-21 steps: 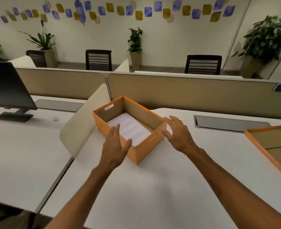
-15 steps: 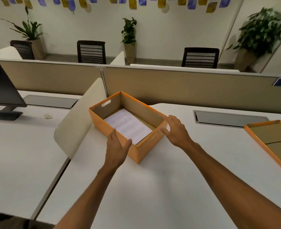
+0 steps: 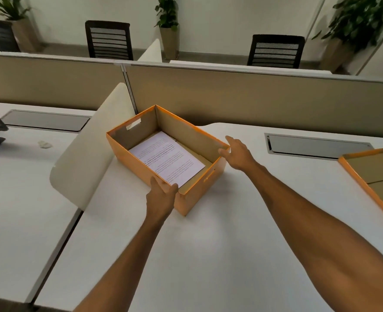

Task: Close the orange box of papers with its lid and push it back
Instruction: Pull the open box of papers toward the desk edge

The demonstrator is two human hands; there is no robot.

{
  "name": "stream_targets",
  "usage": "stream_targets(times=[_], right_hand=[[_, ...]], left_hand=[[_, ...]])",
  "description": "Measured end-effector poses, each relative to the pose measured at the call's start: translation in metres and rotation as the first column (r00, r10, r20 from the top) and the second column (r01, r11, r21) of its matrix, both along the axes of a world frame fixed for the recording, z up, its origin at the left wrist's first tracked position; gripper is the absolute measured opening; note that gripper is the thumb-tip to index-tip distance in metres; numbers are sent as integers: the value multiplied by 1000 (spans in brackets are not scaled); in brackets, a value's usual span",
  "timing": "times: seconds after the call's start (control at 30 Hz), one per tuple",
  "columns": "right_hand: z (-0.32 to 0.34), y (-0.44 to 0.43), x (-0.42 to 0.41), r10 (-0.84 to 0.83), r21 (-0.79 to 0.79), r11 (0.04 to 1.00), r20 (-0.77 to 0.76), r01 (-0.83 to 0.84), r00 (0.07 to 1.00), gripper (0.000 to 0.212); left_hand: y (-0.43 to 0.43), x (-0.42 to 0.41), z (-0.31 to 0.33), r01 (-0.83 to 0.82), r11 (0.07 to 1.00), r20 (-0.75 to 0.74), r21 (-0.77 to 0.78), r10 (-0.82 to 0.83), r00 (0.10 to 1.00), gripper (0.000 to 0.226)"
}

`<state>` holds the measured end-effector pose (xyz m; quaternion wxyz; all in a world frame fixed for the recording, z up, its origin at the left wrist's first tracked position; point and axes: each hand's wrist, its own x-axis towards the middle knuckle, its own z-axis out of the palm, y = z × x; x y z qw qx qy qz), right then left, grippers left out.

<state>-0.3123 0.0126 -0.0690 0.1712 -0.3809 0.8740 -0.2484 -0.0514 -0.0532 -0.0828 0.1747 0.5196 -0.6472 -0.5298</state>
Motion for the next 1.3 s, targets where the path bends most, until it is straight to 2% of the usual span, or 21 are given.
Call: stream_targets(times=[0.13, 0.37, 0.6, 0.73, 0.87, 1.0, 1.1, 1.3], right_hand=[[-5, -8, -11, -37, -20, 999, 65, 38, 997, 50], [-8, -7, -16, -137, -77, 986, 115, 146, 984, 26], [-4, 30, -23, -309, -188, 926, 117, 326, 944, 5], [2, 70, -27, -401, -242, 868, 174, 434, 900, 9], [6, 121, -28, -421, -278, 831, 253, 483, 871, 23], [11, 175, -23, -444, -279, 804, 307, 526, 842, 18], [17, 213, -16, -435, -278, 767, 438, 578, 787, 14], [21, 286, -2, -379, -307, 734, 556, 606, 740, 19]], left_hand=[[3, -7, 3, -49, 998, -64, 45, 52, 997, 61], [-1, -11, 3, -113, 993, -67, 30, 115, 991, 43], [1, -17, 12, 2, 1000, -55, 19, -1, 999, 60], [6, -31, 25, 100, 995, -62, 29, -98, 993, 69], [16, -47, 35, 222, 974, -84, 39, -218, 972, 70], [36, -61, 43, 329, 944, -94, 14, -326, 941, 68], [56, -68, 45, 401, 916, -88, 5, -399, 913, 67], [97, -78, 46, 509, 861, -63, 17, -507, 860, 68]])
